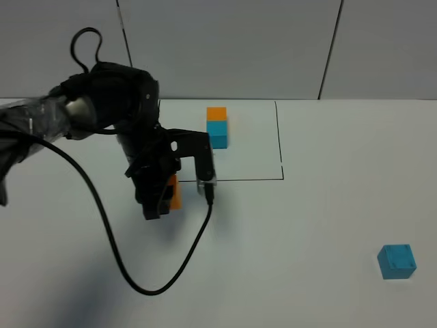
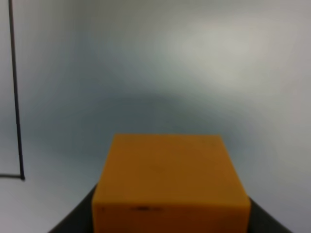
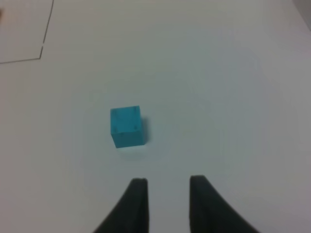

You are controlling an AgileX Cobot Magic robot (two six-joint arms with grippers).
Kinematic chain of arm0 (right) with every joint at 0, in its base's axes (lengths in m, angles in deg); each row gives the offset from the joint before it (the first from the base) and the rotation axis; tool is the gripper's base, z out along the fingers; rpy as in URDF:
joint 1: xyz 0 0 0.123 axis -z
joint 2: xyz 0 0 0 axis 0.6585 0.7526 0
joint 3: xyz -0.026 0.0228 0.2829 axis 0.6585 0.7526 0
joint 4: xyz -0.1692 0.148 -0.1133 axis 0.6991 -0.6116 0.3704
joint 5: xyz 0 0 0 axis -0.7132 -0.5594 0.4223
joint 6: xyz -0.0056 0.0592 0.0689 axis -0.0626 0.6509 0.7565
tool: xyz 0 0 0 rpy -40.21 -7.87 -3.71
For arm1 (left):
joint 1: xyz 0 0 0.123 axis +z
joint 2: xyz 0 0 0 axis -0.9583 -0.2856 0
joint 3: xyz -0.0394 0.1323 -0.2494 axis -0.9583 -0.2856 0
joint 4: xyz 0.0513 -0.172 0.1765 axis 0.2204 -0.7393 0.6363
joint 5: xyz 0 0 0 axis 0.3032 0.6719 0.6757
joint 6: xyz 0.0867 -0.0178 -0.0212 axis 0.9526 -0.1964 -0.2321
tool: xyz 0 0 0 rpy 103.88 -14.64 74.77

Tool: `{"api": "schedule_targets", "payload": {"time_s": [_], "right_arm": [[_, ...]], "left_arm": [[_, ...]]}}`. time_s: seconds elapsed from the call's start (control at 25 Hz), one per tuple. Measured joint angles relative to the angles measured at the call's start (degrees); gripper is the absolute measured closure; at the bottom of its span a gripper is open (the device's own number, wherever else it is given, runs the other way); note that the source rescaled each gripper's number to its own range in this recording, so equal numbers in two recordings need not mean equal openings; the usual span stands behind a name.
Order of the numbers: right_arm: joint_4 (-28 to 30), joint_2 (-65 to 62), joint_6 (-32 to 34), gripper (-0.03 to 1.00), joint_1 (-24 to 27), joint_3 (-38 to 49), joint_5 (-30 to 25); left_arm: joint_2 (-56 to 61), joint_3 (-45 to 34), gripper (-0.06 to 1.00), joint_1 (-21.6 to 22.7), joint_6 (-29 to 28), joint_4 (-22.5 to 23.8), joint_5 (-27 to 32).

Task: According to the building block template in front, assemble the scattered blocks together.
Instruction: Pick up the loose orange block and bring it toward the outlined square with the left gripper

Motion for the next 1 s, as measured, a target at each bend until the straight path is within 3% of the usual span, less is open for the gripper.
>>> {"api": "schedule_targets", "payload": {"time_s": [0.16, 0.48, 1.0], "right_arm": [[0.0, 0.0, 0.0, 0.97, 0.0, 0.0, 0.0], [0.0, 0.0, 0.0, 0.97, 0.0, 0.0, 0.0], [0.0, 0.0, 0.1, 0.97, 0.0, 0.0, 0.0]], "left_arm": [[-4.4, 6.1, 0.94, -3.5, -1.1, 0.0, 2.1], [-9.6, 9.8, 0.94, -9.2, -4.6, 1.1, 1.2], [-11.8, 9.8, 0.94, -10.1, -7.3, 2.6, 0.7]]}}
